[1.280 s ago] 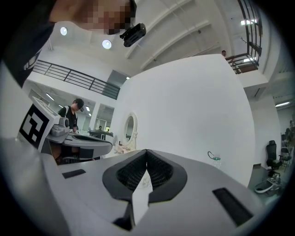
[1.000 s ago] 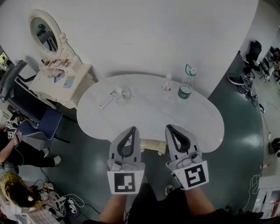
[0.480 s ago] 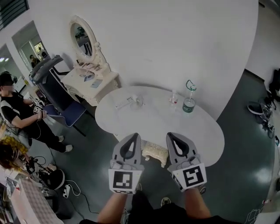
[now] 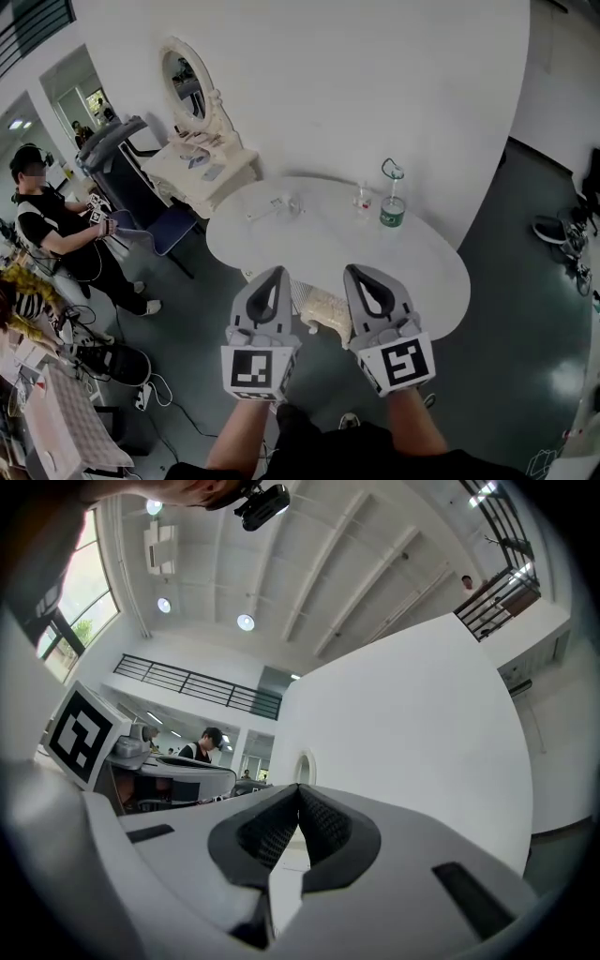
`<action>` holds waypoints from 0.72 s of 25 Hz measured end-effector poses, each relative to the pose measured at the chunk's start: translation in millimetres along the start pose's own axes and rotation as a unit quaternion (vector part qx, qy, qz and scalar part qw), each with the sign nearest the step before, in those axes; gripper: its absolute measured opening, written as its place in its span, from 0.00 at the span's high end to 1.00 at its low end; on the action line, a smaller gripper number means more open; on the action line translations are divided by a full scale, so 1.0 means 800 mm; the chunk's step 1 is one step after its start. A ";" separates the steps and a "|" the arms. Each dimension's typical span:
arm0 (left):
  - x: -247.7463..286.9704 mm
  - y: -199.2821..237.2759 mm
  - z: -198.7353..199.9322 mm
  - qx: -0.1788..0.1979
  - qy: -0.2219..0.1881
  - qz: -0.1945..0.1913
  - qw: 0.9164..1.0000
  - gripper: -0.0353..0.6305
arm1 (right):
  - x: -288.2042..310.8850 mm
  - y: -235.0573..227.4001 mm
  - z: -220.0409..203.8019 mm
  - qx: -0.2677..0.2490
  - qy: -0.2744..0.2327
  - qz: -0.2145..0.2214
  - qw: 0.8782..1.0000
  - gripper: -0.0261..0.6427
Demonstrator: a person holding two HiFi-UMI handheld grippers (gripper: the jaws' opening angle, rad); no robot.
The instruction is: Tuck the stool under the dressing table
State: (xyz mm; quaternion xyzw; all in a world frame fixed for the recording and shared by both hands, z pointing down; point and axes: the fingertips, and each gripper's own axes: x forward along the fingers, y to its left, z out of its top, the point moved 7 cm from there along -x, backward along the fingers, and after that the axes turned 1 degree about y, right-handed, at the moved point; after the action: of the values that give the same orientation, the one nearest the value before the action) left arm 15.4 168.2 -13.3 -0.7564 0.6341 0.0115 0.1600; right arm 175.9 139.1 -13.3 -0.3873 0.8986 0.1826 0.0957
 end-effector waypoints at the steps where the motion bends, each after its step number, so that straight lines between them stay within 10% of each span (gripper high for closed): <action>1: 0.000 -0.004 -0.001 0.002 -0.001 -0.003 1.000 0.94 | -0.003 0.000 -0.001 -0.004 0.001 -0.001 1.000 0.95; 18: 0.011 -0.038 0.019 0.023 -0.002 -0.040 0.999 0.94 | -0.012 -0.011 0.020 -0.009 -0.010 -0.014 1.000 0.95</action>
State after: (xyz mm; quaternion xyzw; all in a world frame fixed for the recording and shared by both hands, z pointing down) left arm 48.8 168.2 -22.5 -0.7774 0.6028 -0.0082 0.1793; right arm 189.6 146.1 -27.3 -0.3988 0.8905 0.1927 0.1036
